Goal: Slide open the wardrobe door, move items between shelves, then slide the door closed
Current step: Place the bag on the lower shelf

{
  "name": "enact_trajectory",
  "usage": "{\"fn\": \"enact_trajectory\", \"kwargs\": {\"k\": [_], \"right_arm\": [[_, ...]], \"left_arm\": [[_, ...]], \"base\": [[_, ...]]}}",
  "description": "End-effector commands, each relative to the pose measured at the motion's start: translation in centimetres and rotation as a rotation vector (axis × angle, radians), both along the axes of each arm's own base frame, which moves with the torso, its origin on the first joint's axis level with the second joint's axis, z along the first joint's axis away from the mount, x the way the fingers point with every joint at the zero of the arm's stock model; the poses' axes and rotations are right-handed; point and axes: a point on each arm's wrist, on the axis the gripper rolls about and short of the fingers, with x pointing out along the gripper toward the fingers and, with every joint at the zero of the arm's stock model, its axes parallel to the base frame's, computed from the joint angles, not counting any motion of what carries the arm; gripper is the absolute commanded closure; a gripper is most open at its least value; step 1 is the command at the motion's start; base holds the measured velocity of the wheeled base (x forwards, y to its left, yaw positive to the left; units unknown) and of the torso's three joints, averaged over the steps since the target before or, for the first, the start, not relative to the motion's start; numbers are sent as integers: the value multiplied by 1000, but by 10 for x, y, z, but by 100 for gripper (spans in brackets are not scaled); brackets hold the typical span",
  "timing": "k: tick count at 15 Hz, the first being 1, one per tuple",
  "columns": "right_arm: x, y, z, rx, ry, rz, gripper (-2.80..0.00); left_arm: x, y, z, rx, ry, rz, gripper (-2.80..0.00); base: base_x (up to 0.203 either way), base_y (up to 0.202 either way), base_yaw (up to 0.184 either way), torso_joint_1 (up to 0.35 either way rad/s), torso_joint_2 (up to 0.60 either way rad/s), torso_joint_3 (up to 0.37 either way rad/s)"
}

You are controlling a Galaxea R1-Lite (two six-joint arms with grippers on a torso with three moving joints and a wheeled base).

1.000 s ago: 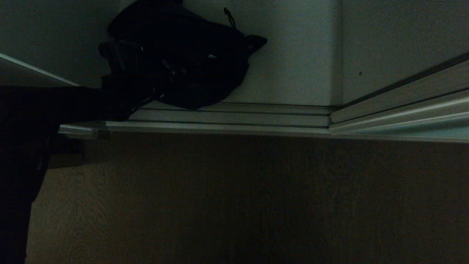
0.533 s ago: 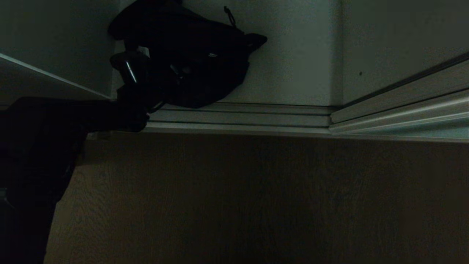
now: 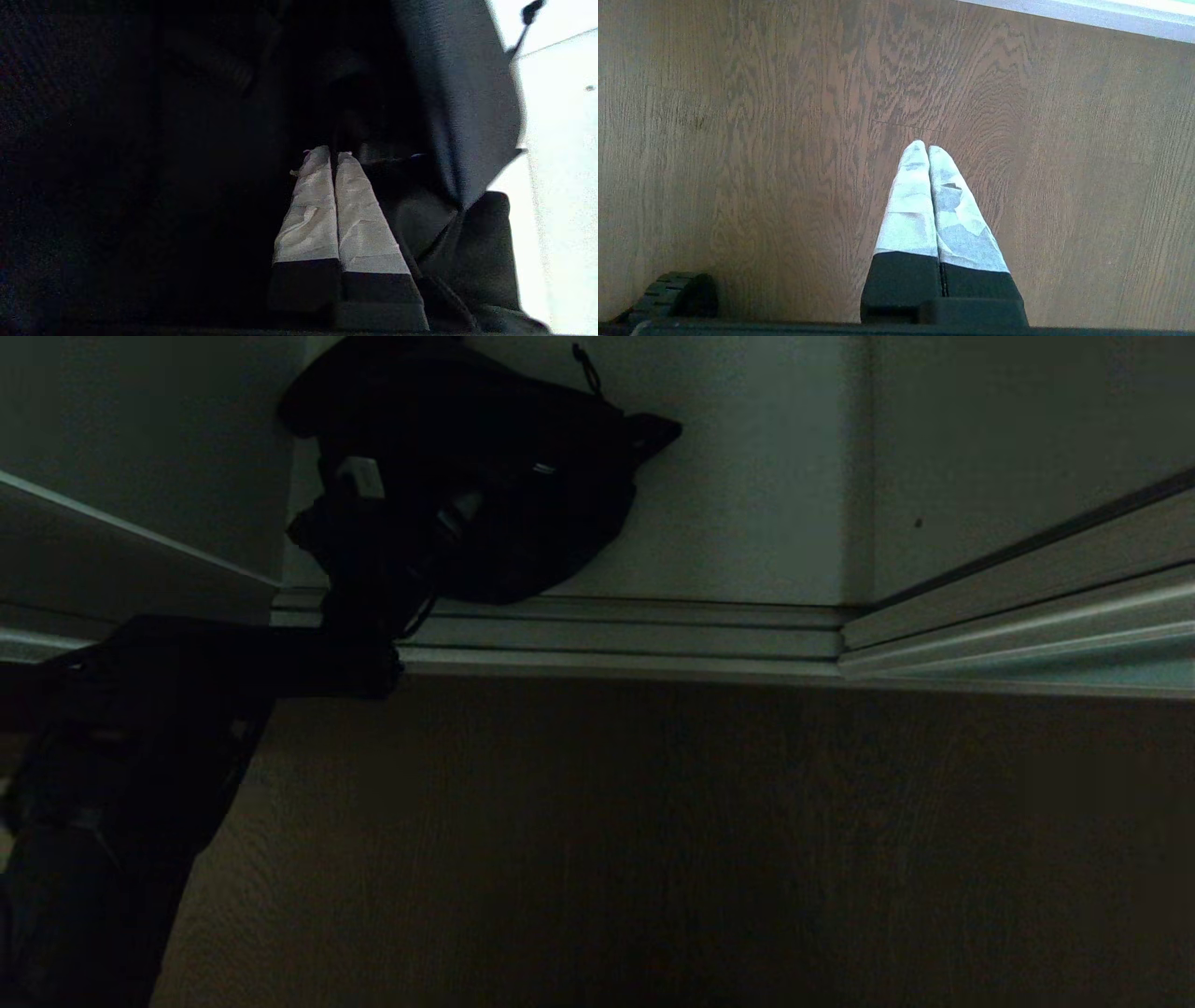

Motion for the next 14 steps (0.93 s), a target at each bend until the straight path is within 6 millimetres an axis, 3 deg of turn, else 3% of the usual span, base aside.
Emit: {"fn": "enact_trajectory", "kwargs": {"k": [1,5,8,10,14], "right_arm": [[0,0,0,-1,-2,1,0],[0,0,0,-1,-3,1,0],[0,0,0,-1,-2,1,0],[0,0,0,-1,-4,1,0],[0,0,0,-1,-2,1,0]], "left_arm": [[-1,3,-4,-3,-126,53,0],[-14,13,12,-14,-316,167,0],[-34,29,53,-139,-313,149,0],[-49,42,83,-245,-235,87,0],[-44,44,79,-245,126,59,0]], "base": [[0,0,0,0,0,0],[0,0,0,0,0,0],[0,0,0,0,0,0],[0,0,0,0,0,0],[0,0,0,0,0,0]]}}
